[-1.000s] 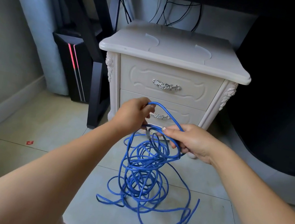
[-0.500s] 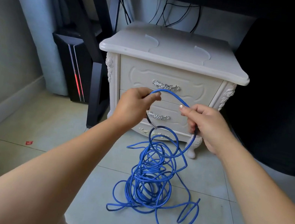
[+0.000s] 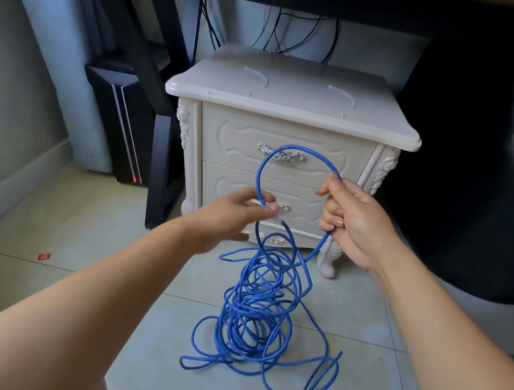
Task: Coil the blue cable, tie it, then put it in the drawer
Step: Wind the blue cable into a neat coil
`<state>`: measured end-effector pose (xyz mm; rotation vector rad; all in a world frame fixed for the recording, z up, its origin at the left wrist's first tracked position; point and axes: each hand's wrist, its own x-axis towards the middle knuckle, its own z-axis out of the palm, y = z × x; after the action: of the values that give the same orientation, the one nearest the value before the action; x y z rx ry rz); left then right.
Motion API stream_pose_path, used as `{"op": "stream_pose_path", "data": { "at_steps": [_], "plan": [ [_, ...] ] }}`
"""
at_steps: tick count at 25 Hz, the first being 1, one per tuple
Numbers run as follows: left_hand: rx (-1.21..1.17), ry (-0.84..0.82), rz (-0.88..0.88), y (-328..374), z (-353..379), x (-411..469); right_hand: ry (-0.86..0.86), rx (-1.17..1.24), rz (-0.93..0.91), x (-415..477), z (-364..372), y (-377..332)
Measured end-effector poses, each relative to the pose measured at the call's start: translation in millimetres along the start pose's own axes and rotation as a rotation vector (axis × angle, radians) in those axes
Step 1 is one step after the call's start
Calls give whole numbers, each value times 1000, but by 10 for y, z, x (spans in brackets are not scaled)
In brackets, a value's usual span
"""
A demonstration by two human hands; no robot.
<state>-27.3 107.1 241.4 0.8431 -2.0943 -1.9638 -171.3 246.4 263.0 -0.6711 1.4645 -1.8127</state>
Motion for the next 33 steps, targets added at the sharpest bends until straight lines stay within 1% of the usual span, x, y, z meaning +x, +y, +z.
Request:
{"op": "stream_pose_path", "data": {
  "at_steps": [4, 5, 8, 11, 12, 14, 15, 17, 21, 23, 25, 27, 29, 30, 31, 33],
  "plan": [
    [235, 1, -79, -122, 7, 29, 8, 62, -1, 4, 12, 0],
    [213, -19, -96, -140, -11, 45, 22, 68, 0, 11, 6, -10],
    [-61, -32, -116, -96, -13, 30, 103, 72, 1, 38, -61, -33],
    [-360, 2, -172, -15, -53, 54, 192, 85, 27, 63, -200, -32],
    [-478, 16, -193, 2, -89, 72, 220, 35, 41, 70, -252, -15],
    [-694, 56, -193, 32, -171, 91, 285, -196, 81, 93, -337, 91],
    [-765, 81, -179, 43, -200, 94, 319, -324, 112, 109, -361, 177],
    [-820, 121, -142, 66, -206, 88, 345, -503, 180, 125, -367, 365],
    [-778, 150, -67, 112, -133, 51, 244, -724, 228, 78, -227, 542],
    [-743, 135, -41, 147, -96, 29, 157, -771, 306, 54, -140, 600],
    [-715, 112, -27, 189, -32, 10, 24, -753, 426, -12, 4, 618],
    [-673, 101, 0, 231, 27, -5, -126, -727, 504, -75, 152, 641],
    [-623, 110, 25, 244, 37, 10, -223, -807, 457, -111, 247, 675],
    [-591, 121, 28, 232, 17, 25, -222, -824, 413, -109, 252, 692],
    [-544, 137, 22, 209, -20, 42, -195, -785, 388, -102, 235, 710],
    [-391, 166, -23, 133, -103, 53, -85, -542, 387, -63, 145, 725]
  ]
}}
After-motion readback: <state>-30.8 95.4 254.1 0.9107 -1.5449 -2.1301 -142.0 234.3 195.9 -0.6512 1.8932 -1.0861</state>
